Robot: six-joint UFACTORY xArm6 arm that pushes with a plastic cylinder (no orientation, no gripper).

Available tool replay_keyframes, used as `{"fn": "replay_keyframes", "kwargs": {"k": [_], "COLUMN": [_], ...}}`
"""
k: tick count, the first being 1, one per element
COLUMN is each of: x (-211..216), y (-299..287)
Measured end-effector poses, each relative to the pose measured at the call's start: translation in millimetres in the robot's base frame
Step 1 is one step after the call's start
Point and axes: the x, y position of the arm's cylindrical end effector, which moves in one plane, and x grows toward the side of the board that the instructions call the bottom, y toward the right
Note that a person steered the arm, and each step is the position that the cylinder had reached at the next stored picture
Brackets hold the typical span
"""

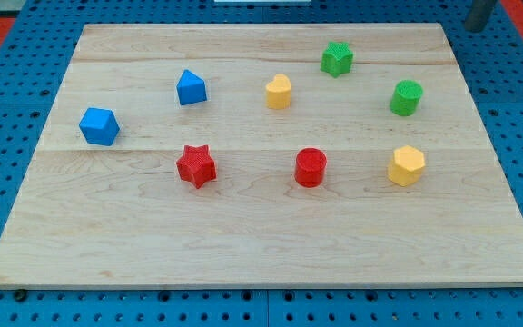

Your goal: Move the green star into the yellow heart

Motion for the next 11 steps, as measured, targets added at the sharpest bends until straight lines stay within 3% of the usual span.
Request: {"fn": "replay_keyframes", "kwargs": {"k": [2,4,7,8,11], "x": [88.7,55.5,54.5,74.8,132.6], "y": [-27.4,-43.8,-224.7,-285.6,-365.4]}}
